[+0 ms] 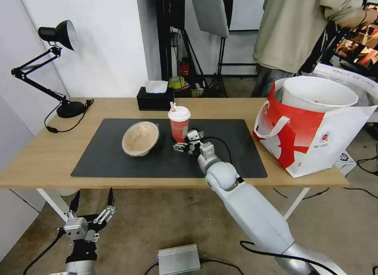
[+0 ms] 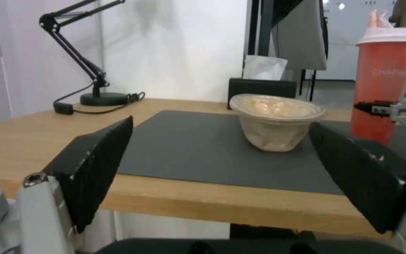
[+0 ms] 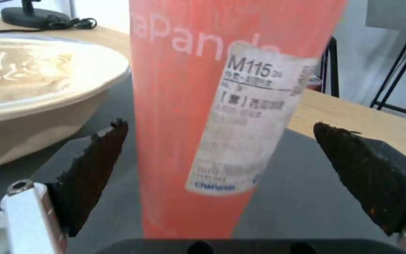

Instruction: Pick up the trash from the table and place it into the takeout bag.

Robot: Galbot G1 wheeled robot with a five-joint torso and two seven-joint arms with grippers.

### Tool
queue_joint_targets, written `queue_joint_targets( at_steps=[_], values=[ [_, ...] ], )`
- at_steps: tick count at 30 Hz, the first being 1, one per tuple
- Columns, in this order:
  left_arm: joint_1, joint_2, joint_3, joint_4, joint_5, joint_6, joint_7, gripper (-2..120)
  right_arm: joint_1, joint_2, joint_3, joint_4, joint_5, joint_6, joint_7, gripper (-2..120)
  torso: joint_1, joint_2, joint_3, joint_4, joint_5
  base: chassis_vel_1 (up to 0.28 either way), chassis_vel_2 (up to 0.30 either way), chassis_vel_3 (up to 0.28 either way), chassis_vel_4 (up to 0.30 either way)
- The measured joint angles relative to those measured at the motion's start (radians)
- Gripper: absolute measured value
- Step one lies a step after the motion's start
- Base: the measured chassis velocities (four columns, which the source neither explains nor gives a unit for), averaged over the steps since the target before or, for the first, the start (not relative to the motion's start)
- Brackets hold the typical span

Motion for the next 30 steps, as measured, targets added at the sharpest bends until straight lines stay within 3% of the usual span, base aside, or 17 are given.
queue_joint_targets(
  at_steps=[30],
  values=[
    [-0.014,0.000,-0.001,0.026,0.002,0.001,0.001,100,0.074,0.086,-0.004,-0.214,-0.037,0.087,-0.025,100,0.000,0.000,0.000,0.0000,0.0000,0.000,0.000,0.000,0.000]
  ],
)
